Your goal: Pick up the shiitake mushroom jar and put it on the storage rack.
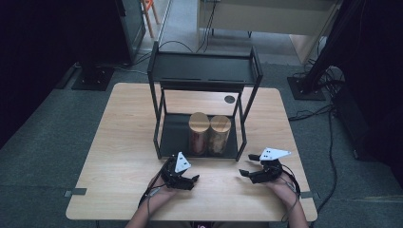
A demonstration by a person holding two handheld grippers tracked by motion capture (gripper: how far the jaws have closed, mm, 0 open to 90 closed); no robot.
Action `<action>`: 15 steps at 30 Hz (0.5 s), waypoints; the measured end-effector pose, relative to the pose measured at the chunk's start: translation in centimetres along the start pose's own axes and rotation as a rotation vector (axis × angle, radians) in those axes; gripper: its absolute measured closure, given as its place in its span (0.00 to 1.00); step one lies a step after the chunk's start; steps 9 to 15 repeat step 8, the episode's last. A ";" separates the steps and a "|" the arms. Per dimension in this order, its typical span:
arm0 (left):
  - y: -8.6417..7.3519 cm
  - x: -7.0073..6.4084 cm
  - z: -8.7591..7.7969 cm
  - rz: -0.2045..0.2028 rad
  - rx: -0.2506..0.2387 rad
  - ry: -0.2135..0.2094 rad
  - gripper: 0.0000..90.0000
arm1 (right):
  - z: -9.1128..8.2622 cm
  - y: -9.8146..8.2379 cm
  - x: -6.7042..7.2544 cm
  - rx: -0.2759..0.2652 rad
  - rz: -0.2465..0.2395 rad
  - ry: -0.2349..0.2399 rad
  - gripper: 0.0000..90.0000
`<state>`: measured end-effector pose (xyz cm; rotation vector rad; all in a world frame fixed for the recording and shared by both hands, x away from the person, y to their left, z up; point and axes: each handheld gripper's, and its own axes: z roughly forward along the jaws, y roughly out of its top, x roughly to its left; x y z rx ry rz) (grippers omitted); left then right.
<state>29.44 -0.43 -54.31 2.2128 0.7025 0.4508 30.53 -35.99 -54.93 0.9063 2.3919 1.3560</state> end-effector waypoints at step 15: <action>0.0 0.0 0.0 -0.001 0.000 -0.001 0.22 | 0.2 0.0 0.1 0.009 -0.004 0.005 0.22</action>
